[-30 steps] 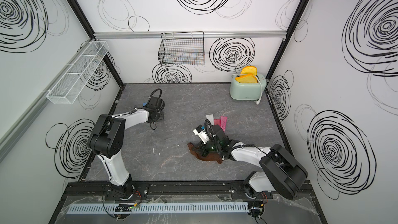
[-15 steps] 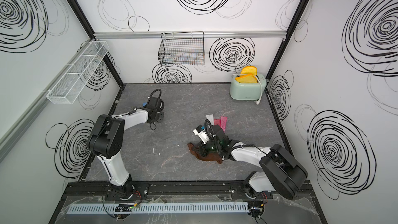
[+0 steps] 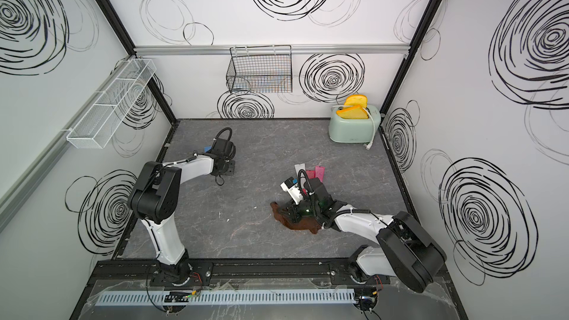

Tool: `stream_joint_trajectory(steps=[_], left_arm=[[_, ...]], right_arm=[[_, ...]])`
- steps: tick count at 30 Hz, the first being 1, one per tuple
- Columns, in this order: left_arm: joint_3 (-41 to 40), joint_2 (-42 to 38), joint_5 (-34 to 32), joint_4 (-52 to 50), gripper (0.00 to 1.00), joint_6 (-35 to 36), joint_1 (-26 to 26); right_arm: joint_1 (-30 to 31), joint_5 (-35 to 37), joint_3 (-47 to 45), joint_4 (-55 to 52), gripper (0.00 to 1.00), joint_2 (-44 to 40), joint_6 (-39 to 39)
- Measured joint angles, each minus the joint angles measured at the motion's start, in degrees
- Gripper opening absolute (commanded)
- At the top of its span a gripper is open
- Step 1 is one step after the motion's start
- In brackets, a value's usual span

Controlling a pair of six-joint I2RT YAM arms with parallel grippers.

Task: Wipe the surface of the toothpaste tube
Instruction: Move the toothpaste to the center of the board, then wipe the dirt from the toothpaste tube.

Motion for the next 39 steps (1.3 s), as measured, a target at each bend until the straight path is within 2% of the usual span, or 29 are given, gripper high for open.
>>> stream_joint_trajectory(steps=[5,13,20,22,27,35,39], left_arm=[[0.61,0.61,0.22,-0.04,0.28,-0.13,-0.02],[-1.27,-0.94,3.1,1.4,0.22,-0.2,-0.2],[-12.98,-12.55,7.67,4.59,0.21,-1.75,-3.56],[-15.45,-15.34,8.02,5.09,0.21,-2.49,-6.64],[-20.26,-19.87,7.72,6.25,0.21,-4.61,-18.75],[-33.68,-31.1,5.64,7.13,0.34,-10.14,-36.63],[-36.13,-35.3,3.58,6.71,0.43,-11.96,-42.47]], right_arm=[[-0.44,-0.81,-0.44,0.22,0.0,-0.85,0.2],[-6.21,-1.88,-0.57,-1.29,0.0,-6.88,0.9],[-11.85,-3.54,-0.42,-3.39,0.0,-9.88,2.54],[-12.61,-4.04,-0.2,-4.0,0.0,-9.86,2.82],[-13.88,-5.35,1.86,-5.25,0.0,-9.4,3.28],[-14.53,-6.84,4.92,-6.62,0.0,-3.82,3.21],[-14.4,-6.75,6.69,-6.84,0.0,0.26,3.21]])
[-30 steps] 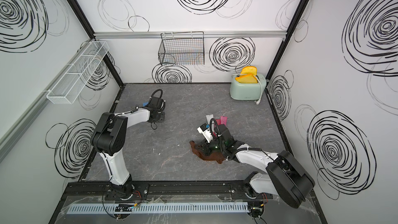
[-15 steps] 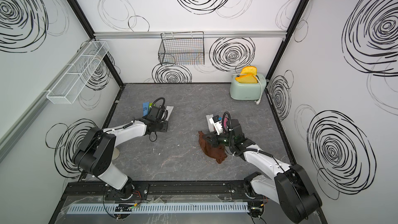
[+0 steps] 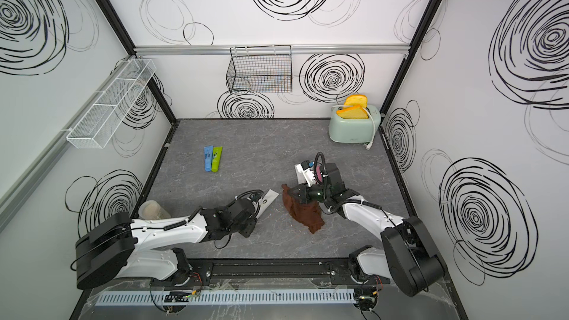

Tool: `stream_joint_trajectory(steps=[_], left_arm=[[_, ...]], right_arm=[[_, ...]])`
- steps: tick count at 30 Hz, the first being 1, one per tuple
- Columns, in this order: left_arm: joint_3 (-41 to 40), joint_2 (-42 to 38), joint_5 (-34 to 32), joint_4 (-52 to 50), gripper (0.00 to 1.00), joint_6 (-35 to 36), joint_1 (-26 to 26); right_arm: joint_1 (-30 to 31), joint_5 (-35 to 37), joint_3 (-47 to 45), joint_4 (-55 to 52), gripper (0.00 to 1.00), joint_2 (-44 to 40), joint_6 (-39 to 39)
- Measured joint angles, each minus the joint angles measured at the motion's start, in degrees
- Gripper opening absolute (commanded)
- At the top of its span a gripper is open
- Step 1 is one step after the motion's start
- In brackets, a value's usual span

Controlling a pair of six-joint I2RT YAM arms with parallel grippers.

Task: Wipe the surface of the toothpaste tube
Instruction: Wipe the dirt from the toothpaste tube.

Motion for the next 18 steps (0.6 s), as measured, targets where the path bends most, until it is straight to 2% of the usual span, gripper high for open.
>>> stream_joint_trajectory(steps=[6,12,14,18], left_arm=[[-2.62,-3.69,-0.28,2.36,0.59,-1.36,-1.14],[-3.74,-3.43,1.97,2.67,0.74,-1.88,1.22],[-3.74,-3.06,2.4,2.93,0.73,-1.92,1.55],[-3.65,-1.25,2.97,3.37,0.62,-1.81,1.57]], right_arm=[[3.56,2.54,4.37,0.02,0.0,6.45,0.0],[8.07,5.66,7.3,0.02,0.0,12.35,-0.66],[8.17,6.34,7.3,-0.2,0.0,13.14,-0.85],[8.22,7.72,7.52,-0.46,0.0,13.38,-1.6]])
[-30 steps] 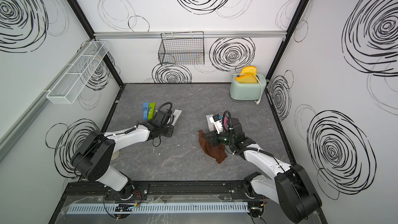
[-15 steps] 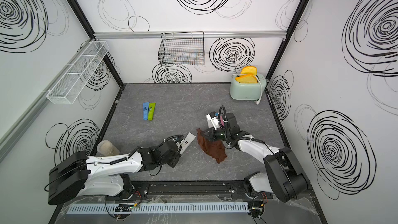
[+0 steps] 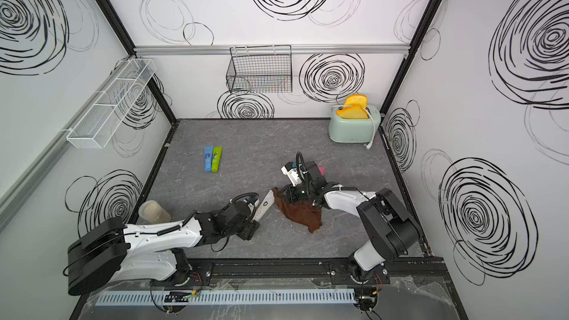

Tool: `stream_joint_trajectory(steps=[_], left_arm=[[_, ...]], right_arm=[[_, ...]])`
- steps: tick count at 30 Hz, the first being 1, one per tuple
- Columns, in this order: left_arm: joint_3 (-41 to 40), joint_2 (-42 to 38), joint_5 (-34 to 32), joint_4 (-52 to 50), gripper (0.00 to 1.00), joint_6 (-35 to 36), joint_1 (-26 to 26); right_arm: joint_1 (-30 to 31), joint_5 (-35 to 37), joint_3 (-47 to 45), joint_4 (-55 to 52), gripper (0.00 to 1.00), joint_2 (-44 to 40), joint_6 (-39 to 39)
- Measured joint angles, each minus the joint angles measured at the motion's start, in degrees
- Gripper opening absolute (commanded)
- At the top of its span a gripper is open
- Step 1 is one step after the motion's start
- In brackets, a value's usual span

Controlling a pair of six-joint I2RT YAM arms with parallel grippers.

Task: Wipe the surface of the toothpaste tube
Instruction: Wipe the dirt from the toothpaste tube.

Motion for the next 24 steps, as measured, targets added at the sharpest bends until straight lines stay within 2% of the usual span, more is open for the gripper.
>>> stream_joint_trajectory(steps=[5,7,17,24], left_arm=[[0.9,2.47,0.24,0.2,0.42,0.55,0.11],[1.33,3.08,0.24,0.39,0.37,0.76,0.24],[1.33,2.4,0.35,0.48,0.27,1.62,0.24],[0.79,0.76,0.35,0.39,0.17,2.32,0.24]], right_arm=[[0.83,1.36,2.82,-2.21,0.0,0.83,-0.85],[1.25,1.77,4.33,-3.06,0.0,1.62,-1.31],[3.98,4.92,6.51,-4.55,0.0,8.61,-3.02],[8.04,2.6,6.71,-4.9,0.0,10.4,-2.64]])
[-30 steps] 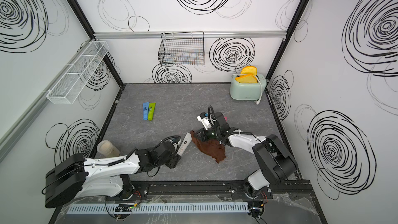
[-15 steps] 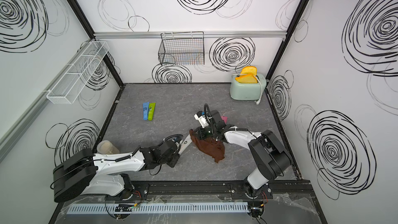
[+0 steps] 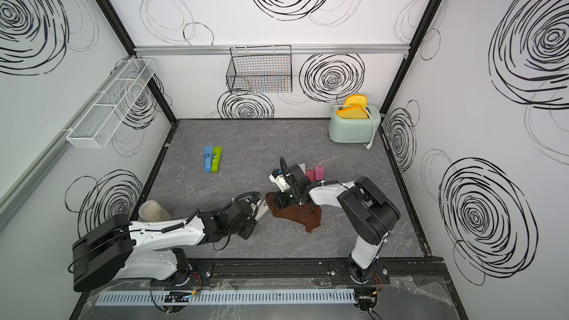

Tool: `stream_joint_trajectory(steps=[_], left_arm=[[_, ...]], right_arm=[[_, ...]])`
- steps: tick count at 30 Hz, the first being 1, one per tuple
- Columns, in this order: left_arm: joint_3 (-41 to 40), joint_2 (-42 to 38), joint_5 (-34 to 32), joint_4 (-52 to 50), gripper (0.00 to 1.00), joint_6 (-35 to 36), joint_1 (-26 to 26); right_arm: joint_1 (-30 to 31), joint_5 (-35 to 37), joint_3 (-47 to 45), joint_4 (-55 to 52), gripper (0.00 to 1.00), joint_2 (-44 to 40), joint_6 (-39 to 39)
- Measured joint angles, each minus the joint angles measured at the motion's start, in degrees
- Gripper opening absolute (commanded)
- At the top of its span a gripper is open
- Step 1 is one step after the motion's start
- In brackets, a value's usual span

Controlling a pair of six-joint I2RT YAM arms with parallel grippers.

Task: Wipe the surface of the toothpaste tube
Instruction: Wipe the dirt from the toothpaste tube.

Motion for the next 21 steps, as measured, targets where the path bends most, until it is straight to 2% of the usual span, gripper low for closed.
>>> stream_joint_trajectory(steps=[7,11,12,16,18,21], left_arm=[[-0.98,-1.73,0.24,0.04,0.1,0.7,0.0],[-1.42,-2.6,0.15,0.28,0.05,0.83,-0.44],[-1.55,-2.89,-0.02,0.31,0.0,0.94,-0.72],[-1.79,-3.85,-1.44,0.52,0.0,1.18,-3.02],[-1.79,-4.15,-2.38,0.94,0.0,1.25,-4.37],[-1.79,-4.15,-3.37,0.85,0.0,1.46,-5.57]], right_arm=[[4.0,-3.89,-0.02,1.95,0.0,0.0,2.1],[0.81,-2.99,0.22,0.96,0.0,0.46,1.75],[-0.61,-2.21,0.52,0.42,0.0,0.87,1.4],[-4.92,1.42,1.95,-1.18,0.0,2.64,0.55],[-4.94,1.7,1.9,-1.6,0.0,2.64,0.55],[-1.79,1.79,1.9,-1.38,0.0,2.6,0.72]])
